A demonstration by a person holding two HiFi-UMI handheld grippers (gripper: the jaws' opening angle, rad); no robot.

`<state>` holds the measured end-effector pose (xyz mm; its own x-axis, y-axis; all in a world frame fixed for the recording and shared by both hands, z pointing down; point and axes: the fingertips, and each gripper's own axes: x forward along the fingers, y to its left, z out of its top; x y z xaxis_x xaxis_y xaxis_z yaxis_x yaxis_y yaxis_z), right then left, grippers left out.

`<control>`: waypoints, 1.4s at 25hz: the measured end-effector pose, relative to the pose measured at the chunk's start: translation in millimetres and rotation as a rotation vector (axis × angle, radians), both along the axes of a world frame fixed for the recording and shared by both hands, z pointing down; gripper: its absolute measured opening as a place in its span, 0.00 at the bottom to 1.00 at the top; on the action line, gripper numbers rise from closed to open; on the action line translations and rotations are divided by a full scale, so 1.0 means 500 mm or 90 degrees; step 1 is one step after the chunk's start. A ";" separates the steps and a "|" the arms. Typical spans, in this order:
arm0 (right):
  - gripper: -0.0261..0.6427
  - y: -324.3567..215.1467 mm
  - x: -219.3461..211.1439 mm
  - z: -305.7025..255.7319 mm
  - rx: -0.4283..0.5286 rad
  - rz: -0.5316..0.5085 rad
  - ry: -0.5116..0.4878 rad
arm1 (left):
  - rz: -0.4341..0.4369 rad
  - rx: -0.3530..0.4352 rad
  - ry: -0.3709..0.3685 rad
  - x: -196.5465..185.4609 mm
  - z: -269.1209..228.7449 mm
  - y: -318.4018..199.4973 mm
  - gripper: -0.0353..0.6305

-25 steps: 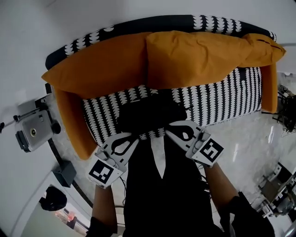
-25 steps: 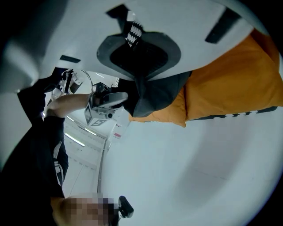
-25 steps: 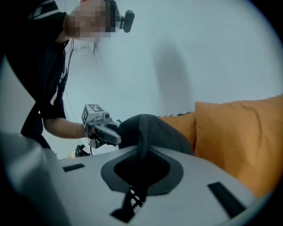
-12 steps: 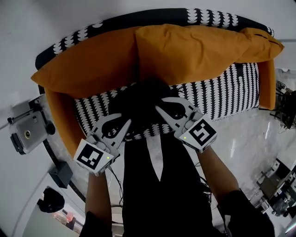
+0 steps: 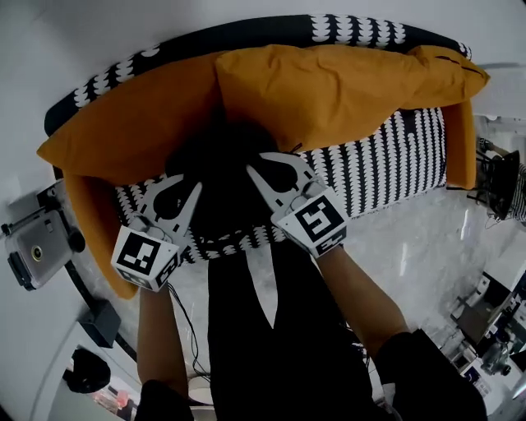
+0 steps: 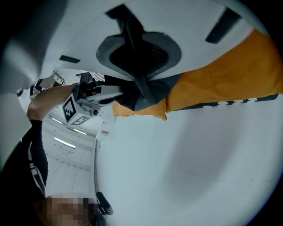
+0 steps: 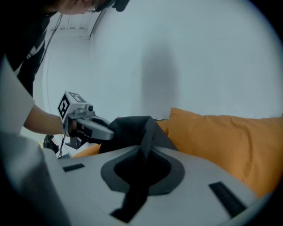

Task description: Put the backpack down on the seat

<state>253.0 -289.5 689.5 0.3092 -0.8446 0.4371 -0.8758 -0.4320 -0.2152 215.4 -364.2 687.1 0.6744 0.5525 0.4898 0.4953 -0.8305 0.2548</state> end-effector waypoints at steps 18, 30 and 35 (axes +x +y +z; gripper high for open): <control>0.13 -0.020 0.077 0.044 -0.020 0.051 -0.029 | -0.061 -0.037 -0.030 0.079 0.054 -0.058 0.11; 0.27 0.034 0.043 -0.067 0.000 0.082 0.007 | -0.089 -0.100 0.033 0.036 -0.062 -0.099 0.28; 0.27 0.049 0.012 -0.224 0.051 0.075 0.068 | -0.028 -0.118 0.101 0.013 -0.217 -0.049 0.24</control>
